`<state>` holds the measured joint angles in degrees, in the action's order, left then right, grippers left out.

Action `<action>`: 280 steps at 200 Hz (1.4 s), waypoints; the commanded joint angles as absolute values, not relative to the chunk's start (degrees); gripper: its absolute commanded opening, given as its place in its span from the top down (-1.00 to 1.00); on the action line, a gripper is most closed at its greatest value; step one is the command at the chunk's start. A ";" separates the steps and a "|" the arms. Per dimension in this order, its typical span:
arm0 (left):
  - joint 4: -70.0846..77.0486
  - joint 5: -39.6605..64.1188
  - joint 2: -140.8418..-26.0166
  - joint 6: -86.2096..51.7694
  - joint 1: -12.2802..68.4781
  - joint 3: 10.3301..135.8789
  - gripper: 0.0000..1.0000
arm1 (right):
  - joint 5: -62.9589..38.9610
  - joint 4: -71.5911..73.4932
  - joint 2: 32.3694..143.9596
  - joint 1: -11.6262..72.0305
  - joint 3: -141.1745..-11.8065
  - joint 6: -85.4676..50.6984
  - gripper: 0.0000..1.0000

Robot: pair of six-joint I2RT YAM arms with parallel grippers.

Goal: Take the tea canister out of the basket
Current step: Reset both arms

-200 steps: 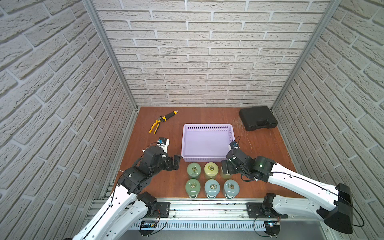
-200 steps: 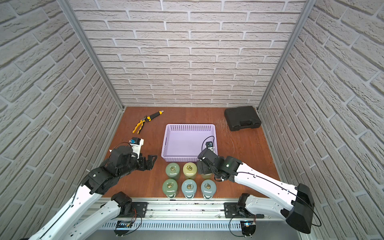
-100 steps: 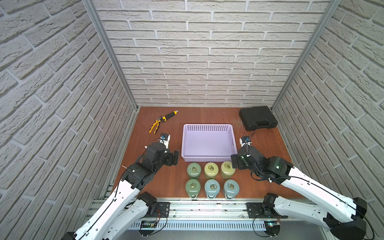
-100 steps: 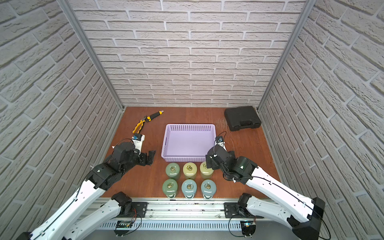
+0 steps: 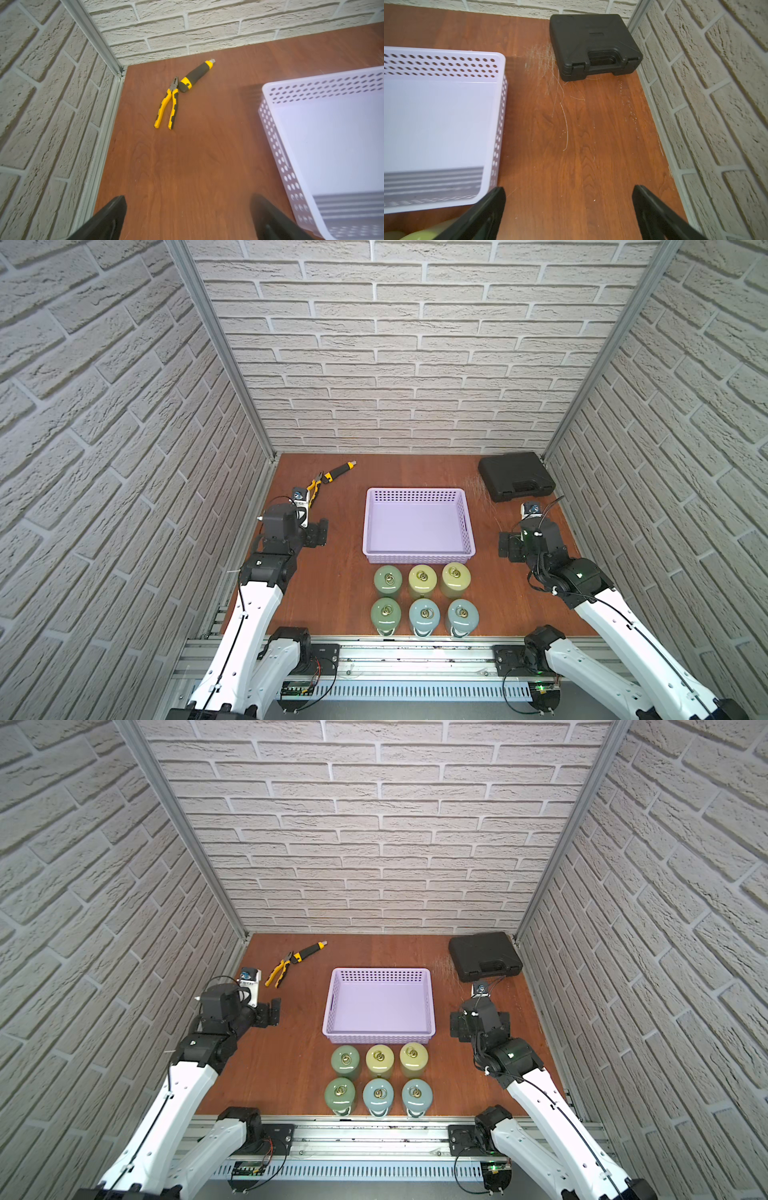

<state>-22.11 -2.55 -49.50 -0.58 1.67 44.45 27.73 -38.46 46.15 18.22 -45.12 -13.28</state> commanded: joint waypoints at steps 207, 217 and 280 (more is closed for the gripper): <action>48.46 6.34 -88.81 -0.62 -6.50 23.10 -0.96 | 14.01 14.24 53.53 2.81 -21.36 -4.08 -0.99; 48.92 6.02 -88.92 -0.56 -6.33 23.02 -0.97 | 13.53 17.22 55.88 2.68 -21.19 -3.34 -0.98; 48.92 5.98 -88.73 -0.61 -6.26 22.94 -0.97 | 7.16 37.53 74.34 1.27 -22.07 1.49 -0.99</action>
